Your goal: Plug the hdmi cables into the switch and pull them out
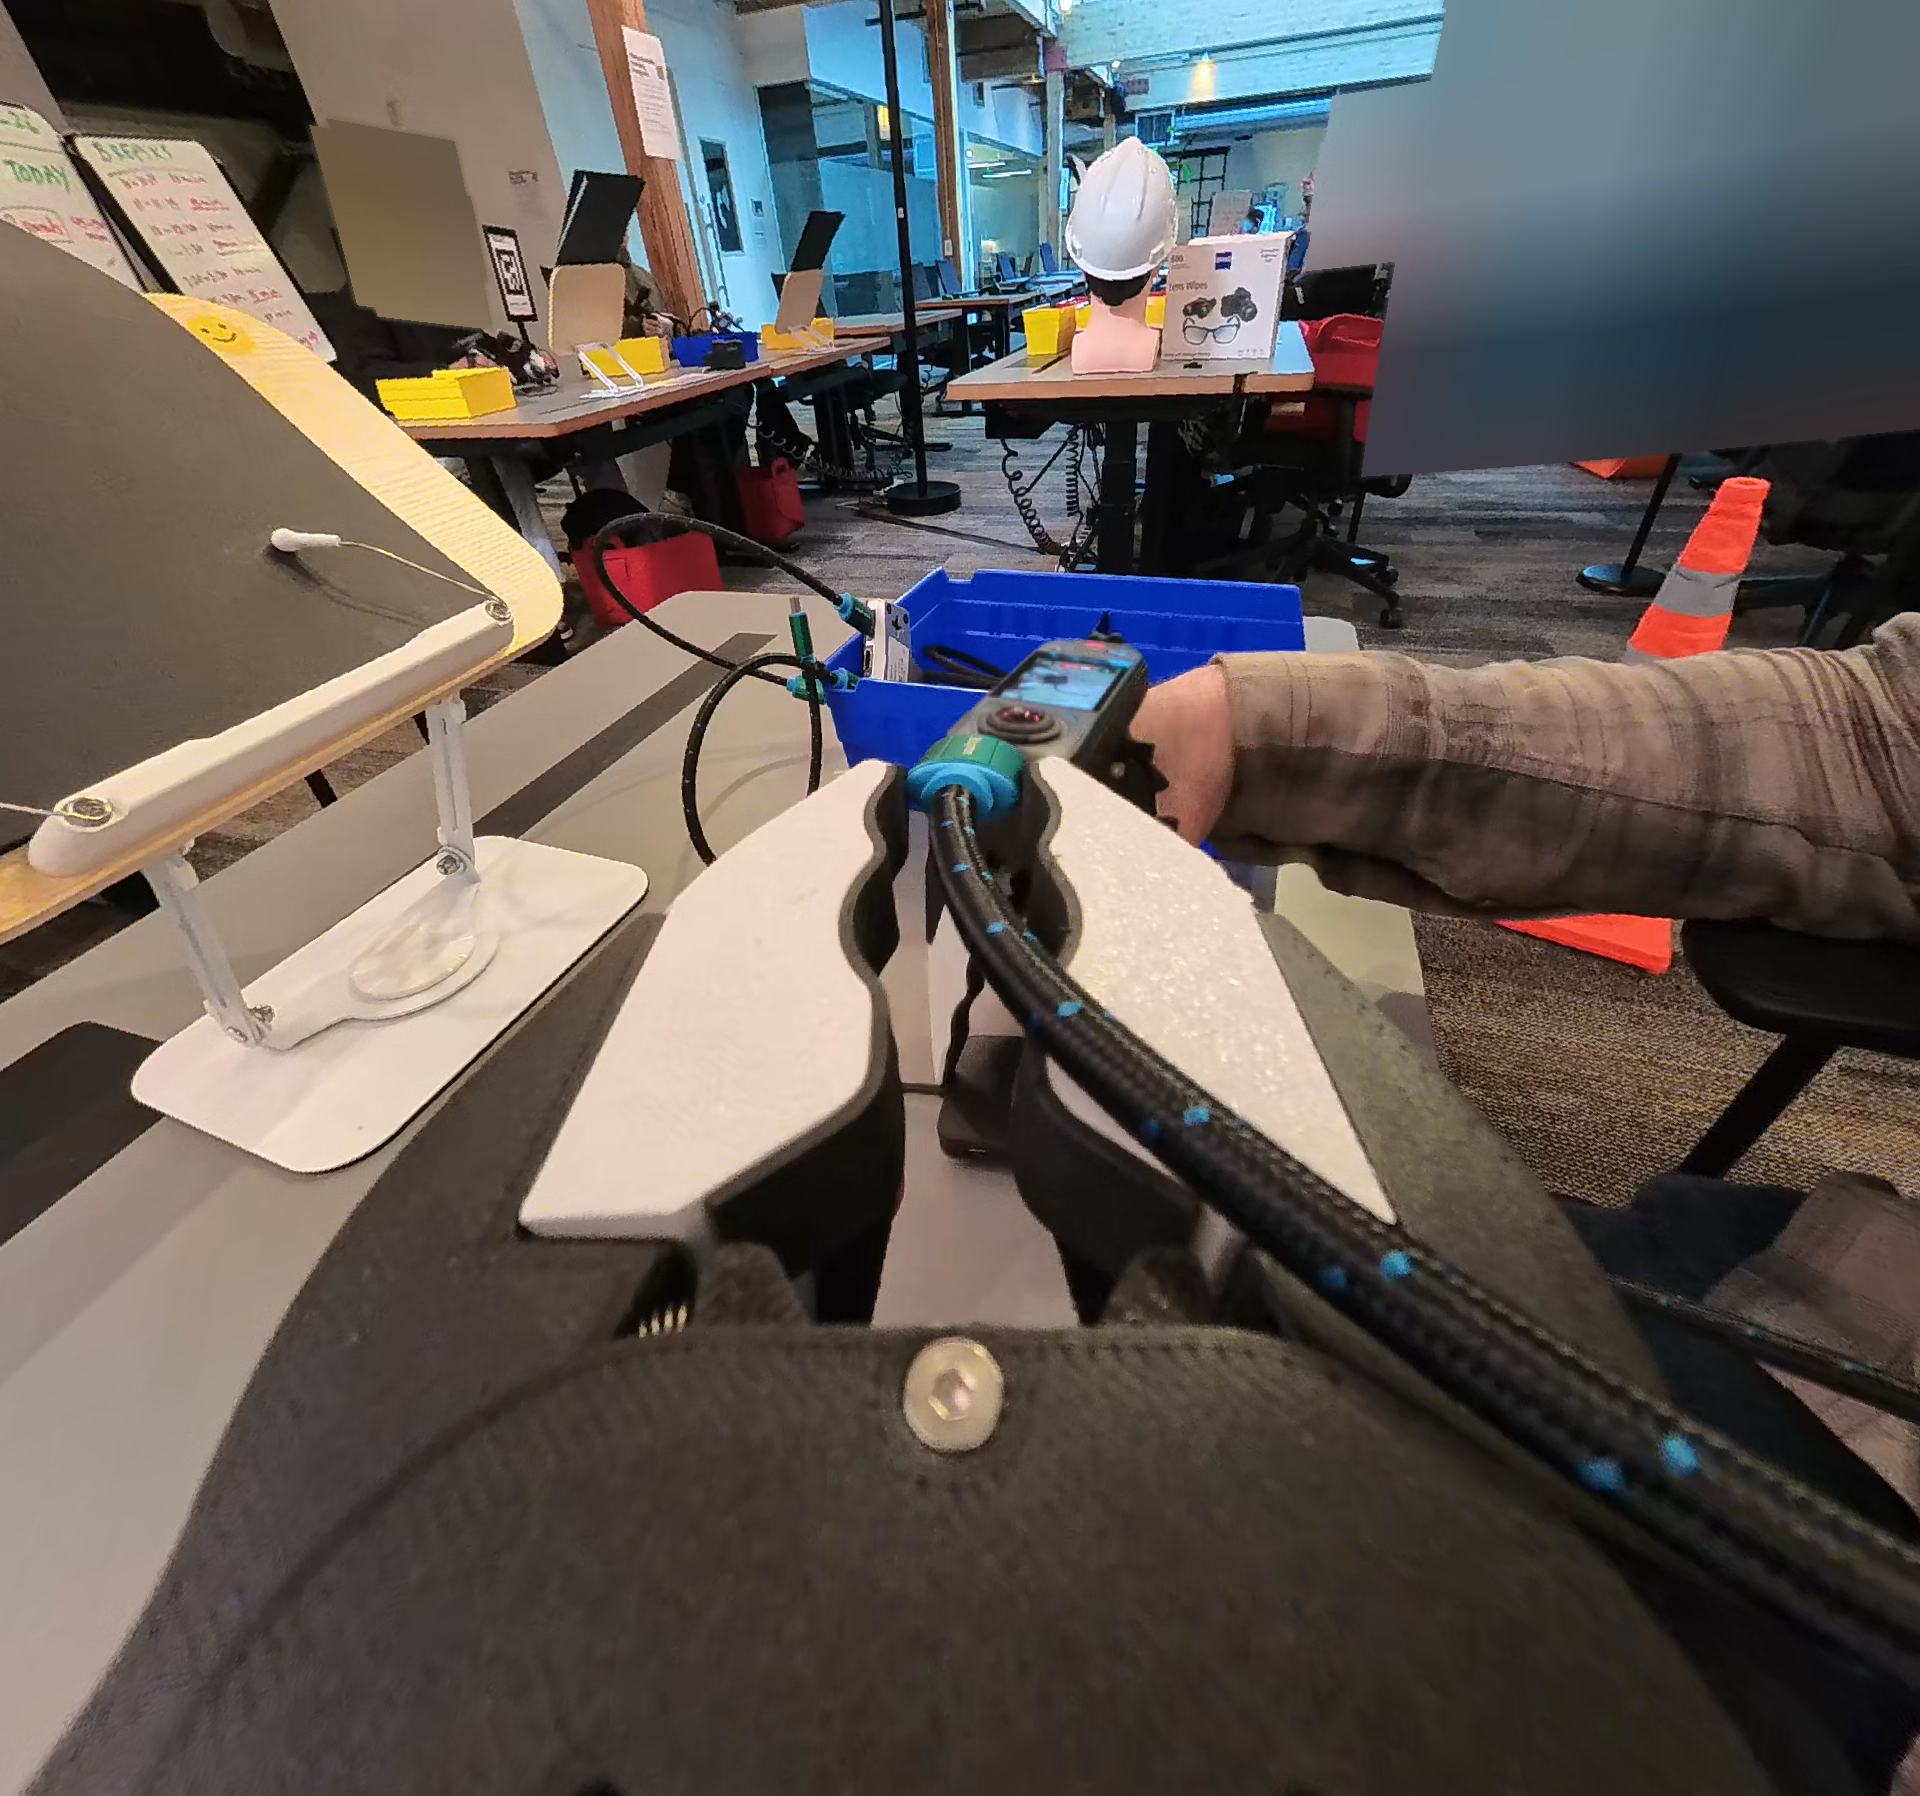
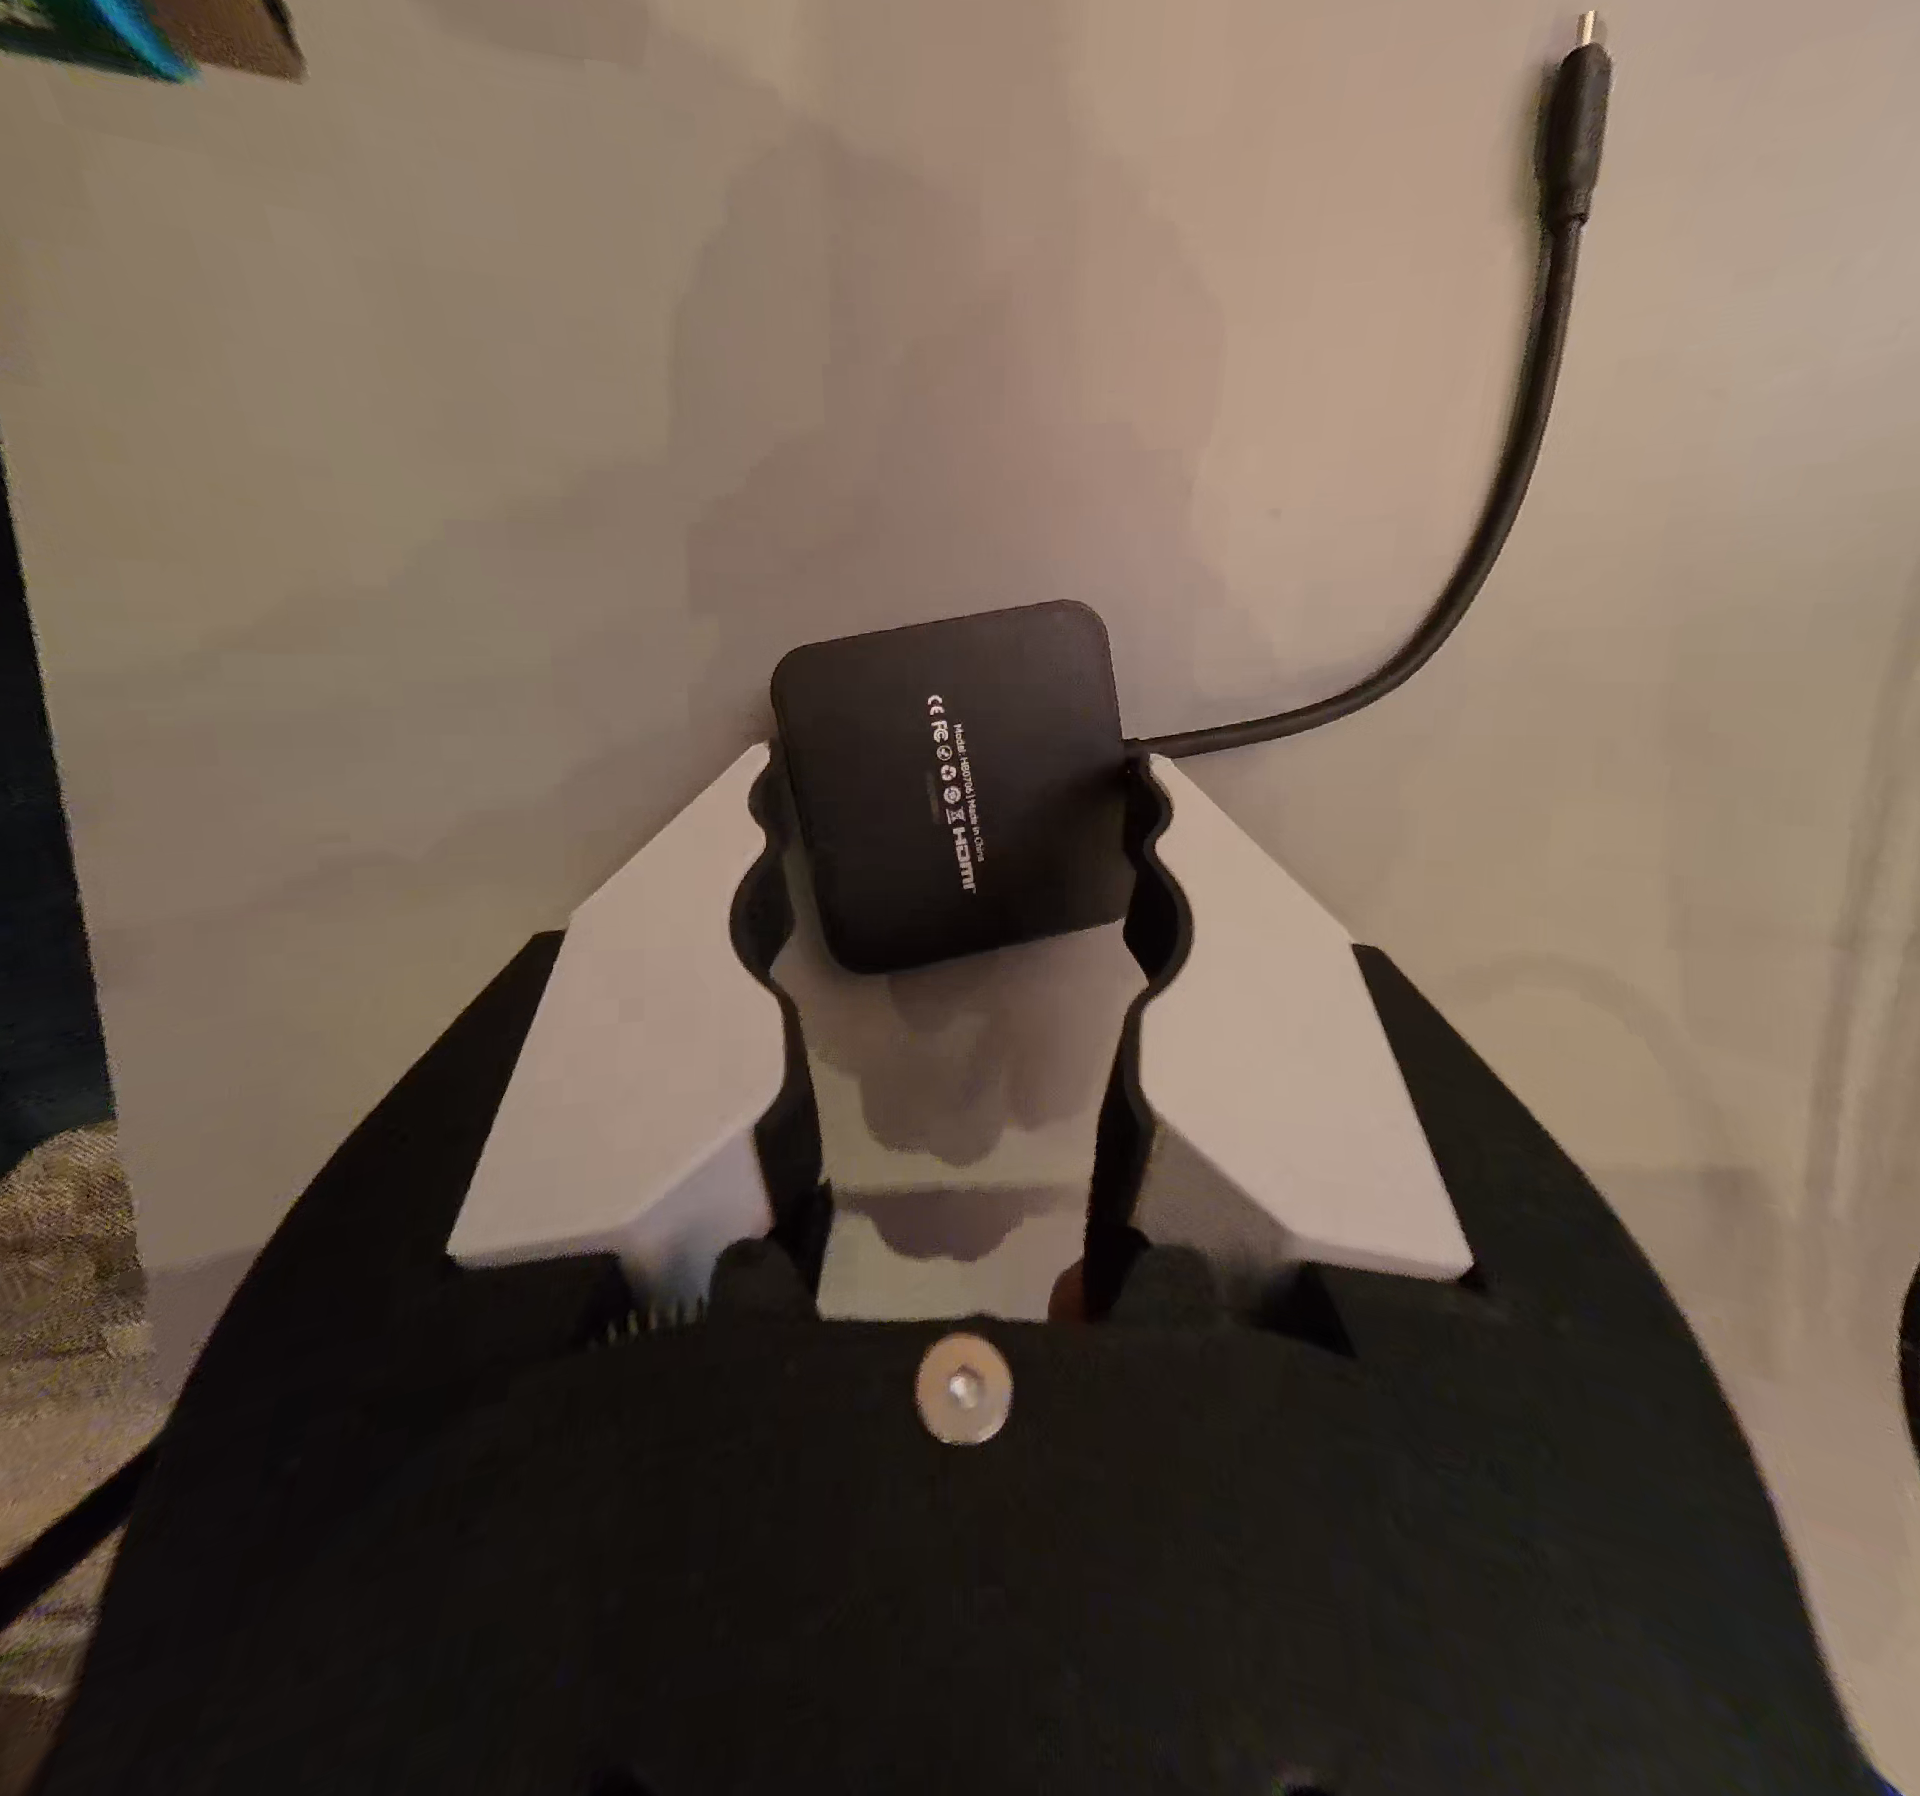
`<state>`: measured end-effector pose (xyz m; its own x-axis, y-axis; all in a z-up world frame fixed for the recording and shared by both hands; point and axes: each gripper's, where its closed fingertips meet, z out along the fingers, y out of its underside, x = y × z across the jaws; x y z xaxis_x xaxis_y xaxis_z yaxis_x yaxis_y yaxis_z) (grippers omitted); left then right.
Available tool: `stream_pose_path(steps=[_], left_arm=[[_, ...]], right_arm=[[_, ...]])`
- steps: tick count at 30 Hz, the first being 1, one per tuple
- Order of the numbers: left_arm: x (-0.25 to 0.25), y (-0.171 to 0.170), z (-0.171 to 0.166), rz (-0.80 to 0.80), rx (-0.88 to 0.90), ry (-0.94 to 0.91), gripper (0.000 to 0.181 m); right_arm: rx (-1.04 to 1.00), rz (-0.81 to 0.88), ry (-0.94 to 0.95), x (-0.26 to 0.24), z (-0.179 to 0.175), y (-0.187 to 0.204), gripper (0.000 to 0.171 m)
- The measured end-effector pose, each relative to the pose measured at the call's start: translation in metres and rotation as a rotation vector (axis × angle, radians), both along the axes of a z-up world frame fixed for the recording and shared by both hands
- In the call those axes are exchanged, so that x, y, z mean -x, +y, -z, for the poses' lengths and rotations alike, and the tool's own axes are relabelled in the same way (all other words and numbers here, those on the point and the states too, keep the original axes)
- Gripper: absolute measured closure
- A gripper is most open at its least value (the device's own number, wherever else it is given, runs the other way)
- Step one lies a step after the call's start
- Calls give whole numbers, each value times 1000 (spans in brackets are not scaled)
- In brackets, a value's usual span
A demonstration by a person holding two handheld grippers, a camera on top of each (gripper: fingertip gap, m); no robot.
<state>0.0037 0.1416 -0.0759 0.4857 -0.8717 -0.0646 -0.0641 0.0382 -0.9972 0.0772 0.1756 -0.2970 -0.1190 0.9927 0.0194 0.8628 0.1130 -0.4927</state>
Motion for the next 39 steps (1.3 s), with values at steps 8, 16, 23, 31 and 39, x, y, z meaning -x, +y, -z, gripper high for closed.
stream_pose_path(steps=[8,16,23,31,39], left_arm=[[0,2,5,-3,17,2,162],[-4,1,9,1,28,10,162],[-10,1,21,-1,46,43,162],[-17,0,34,0,71,82,162],[-21,0,44,-12,82,124,162]], right_arm=[[92,16,244,16,-43,-4,109],[151,23,472,20,-89,-4,110],[173,17,590,21,-119,-7,110],[156,10,648,24,-138,-10,110],[122,12,645,27,-144,-11,110]])
